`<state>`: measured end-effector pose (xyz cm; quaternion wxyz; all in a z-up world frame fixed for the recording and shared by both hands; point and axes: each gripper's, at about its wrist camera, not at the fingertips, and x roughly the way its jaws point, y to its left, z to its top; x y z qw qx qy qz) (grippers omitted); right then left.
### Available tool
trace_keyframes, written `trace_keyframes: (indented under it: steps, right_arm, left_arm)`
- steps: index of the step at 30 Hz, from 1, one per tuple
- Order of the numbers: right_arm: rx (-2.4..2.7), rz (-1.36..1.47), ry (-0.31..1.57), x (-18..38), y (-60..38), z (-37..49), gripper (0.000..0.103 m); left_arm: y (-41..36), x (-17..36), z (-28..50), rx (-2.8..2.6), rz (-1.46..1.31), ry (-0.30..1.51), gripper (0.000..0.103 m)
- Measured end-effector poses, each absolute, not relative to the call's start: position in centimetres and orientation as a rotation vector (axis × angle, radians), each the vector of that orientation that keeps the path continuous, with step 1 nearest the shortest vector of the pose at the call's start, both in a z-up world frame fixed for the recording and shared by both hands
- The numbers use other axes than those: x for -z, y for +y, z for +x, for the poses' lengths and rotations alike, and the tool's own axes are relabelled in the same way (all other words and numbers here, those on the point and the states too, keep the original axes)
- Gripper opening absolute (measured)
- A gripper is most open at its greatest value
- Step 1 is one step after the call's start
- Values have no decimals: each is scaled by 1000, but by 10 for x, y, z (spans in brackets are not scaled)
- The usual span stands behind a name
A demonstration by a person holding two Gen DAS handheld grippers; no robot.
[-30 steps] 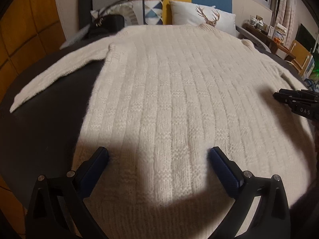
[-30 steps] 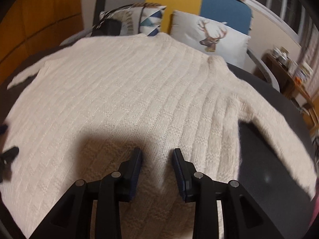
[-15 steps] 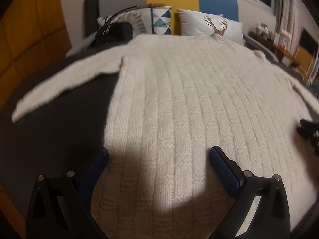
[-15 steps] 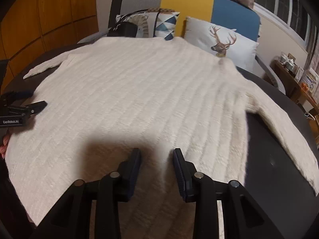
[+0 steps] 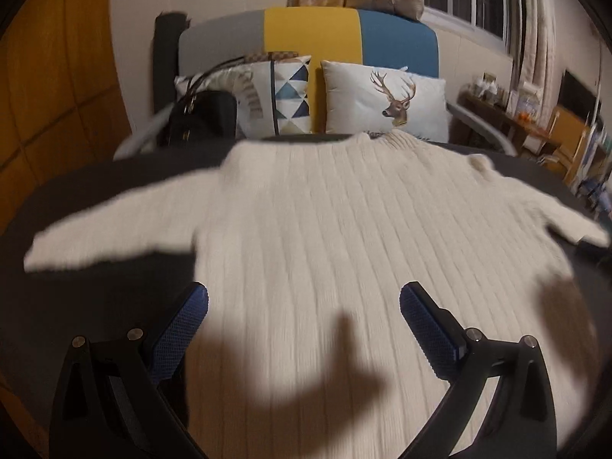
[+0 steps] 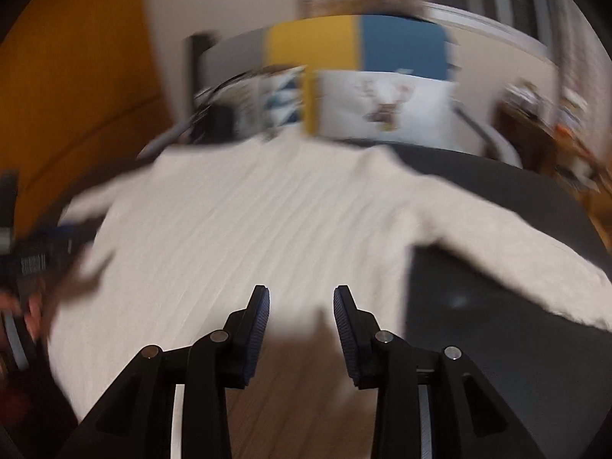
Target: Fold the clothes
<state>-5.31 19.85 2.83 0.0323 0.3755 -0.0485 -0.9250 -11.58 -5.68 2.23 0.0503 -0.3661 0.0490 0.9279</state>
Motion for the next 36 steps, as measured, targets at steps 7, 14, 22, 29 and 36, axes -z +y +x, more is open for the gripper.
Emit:
trace_keyframes:
  steps: [7,14,22,29,36]
  right_arm:
    - [2937,1328,-47,-24,250,-138,14]
    - [2889,1471,75,21,269,-153,9]
    - [2872,1366,-223,3,293,-138,12]
    - [2809,1454,-102,16,277,-145,12]
    - [2839,1347,-121,-18,260,-187,11]
  left_arm:
    - [-28,25,-176,-2797,-1284,382,102]
    - [-34,29,-173,-2781,-1293,301,103]
    - [-36,30,-172,-2766,-1299,250,103]
    - [-37,29,-170,-2763,-1299,238,103]
    - [-35,31,-170,-2771,-1290,244,103]
